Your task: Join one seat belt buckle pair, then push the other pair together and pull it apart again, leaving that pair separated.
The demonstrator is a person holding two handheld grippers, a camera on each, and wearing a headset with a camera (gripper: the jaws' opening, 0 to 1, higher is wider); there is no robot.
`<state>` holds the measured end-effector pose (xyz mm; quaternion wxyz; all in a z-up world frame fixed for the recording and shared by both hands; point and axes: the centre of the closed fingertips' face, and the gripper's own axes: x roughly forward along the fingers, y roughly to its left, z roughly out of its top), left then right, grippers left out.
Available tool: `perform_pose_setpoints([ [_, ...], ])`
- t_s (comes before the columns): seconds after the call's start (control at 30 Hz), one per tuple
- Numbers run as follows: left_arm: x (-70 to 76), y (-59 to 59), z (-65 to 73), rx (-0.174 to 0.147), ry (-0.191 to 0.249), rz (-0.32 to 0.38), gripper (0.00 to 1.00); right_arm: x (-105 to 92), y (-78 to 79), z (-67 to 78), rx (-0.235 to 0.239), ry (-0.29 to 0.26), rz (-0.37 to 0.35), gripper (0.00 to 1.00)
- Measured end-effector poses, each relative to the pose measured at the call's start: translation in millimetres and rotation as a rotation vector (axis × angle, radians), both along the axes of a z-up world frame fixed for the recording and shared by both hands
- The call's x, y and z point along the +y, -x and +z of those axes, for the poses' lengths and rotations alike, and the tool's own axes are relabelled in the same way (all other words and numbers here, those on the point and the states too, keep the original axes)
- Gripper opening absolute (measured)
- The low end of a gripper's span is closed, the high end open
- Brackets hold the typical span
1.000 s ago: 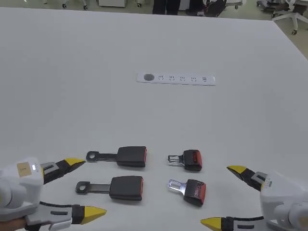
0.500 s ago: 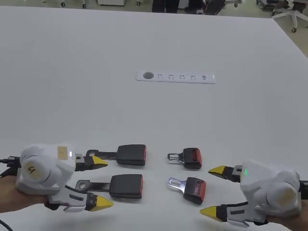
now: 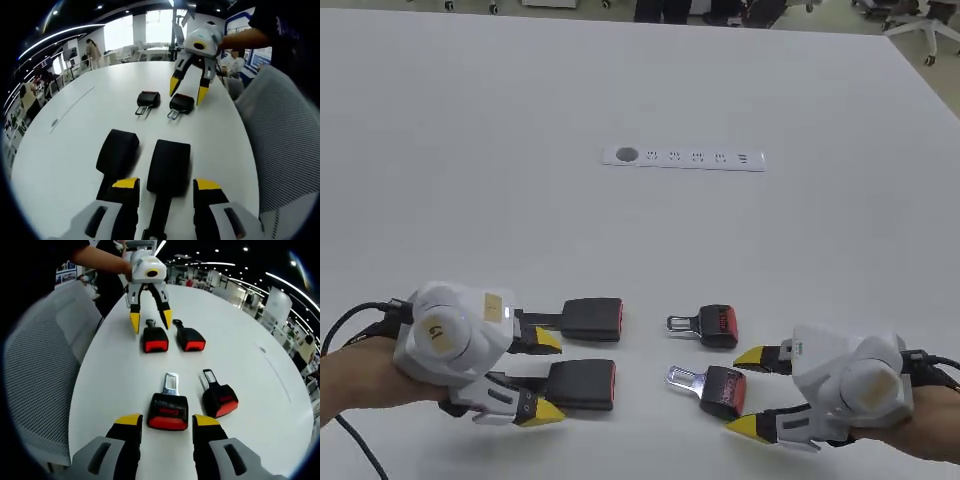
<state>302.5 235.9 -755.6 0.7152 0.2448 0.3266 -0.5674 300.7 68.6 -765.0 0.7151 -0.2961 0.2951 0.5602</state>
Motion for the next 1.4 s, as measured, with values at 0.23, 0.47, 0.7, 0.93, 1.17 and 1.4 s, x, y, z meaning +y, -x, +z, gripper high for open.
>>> perform_pose_setpoints([
  [0.23, -3.3, -1.0, -5.9, 0.015, -0.018, -0.023, 0.36, 1.7, -2.3, -4.4, 0.011, 0.022, 0.020, 0.31],
  [0.47, -0.7, -1.7, -11.2, 0.017, -0.039, -0.048, 0.33, 0.1, -3.6, -6.2, 0.014, 0.031, 0.035, 0.31],
  [0.7, -0.1, -1.5, -13.6, 0.009, -0.059, -0.080, 0.33, 0.2, -4.3, -7.8, 0.012, 0.040, 0.063, 0.30],
  [0.93, 0.4, -1.9, -15.3, 0.021, -0.063, -0.069, 0.32, 3.3, -3.6, -8.0, 0.002, 0.049, 0.102, 0.30],
  [1.17, -0.9, -1.4, -16.0, 0.025, -0.080, -0.095, 0.32, 12.4, -0.2, -4.0, 0.006, 0.058, 0.140, 0.30],
  [1.4, -1.1, -0.9, -16.7, 0.028, -0.091, -0.110, 0.32, 21.8, -0.1, -4.6, 0.028, 0.062, 0.153, 0.30],
])
